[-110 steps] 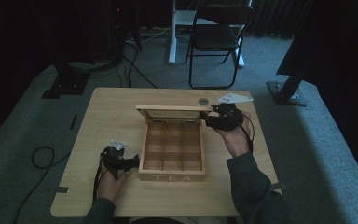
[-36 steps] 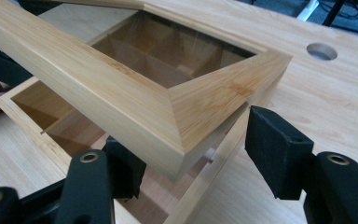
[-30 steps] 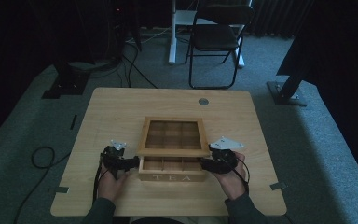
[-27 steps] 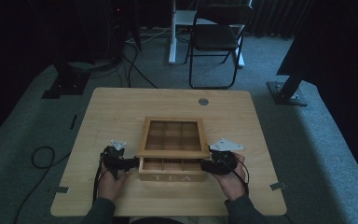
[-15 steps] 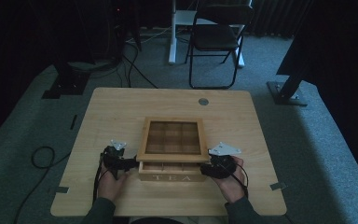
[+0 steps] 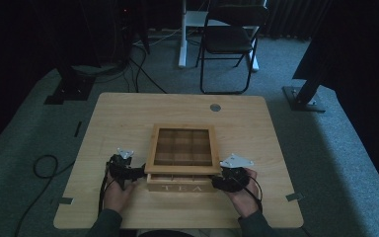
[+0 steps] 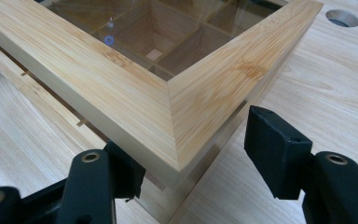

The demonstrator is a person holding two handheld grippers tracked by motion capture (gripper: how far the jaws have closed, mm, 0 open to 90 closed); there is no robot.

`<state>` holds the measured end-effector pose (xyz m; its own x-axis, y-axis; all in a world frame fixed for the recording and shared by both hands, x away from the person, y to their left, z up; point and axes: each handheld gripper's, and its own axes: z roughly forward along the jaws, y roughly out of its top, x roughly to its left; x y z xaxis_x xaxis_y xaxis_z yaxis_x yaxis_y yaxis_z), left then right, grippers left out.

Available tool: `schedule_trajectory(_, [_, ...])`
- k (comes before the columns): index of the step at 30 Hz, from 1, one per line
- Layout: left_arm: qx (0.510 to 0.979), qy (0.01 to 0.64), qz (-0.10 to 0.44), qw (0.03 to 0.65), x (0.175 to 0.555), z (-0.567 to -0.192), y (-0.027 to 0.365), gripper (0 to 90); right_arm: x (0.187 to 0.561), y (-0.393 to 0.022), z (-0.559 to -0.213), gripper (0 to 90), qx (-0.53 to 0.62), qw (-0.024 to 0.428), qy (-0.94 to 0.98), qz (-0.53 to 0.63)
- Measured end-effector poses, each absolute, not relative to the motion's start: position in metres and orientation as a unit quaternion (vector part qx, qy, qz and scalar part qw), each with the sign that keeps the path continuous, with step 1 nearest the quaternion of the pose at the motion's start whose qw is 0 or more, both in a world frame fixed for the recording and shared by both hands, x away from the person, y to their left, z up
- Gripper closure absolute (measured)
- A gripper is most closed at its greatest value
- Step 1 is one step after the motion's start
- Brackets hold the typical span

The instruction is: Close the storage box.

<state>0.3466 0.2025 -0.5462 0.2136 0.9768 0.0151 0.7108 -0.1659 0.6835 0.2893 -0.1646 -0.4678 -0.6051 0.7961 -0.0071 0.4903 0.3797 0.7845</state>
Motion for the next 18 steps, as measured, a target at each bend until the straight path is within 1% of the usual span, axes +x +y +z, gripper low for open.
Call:
schedule_trajectory(8, [0.726, 0.581, 0.236, 0.282, 0.3466, -0.5462, 0.2025, 1.6, 0.2857, -0.1643, -0.4727, 40.7, 0.395, 0.203, 0.811, 0.380])
schedule_trajectory(18, [0.726, 0.581, 0.236, 0.282, 0.3466, -0.5463, 0.2025, 1.6, 0.2821, -0.1664, -0.4764, 39.2, 0.388, 0.196, 0.816, 0.381])
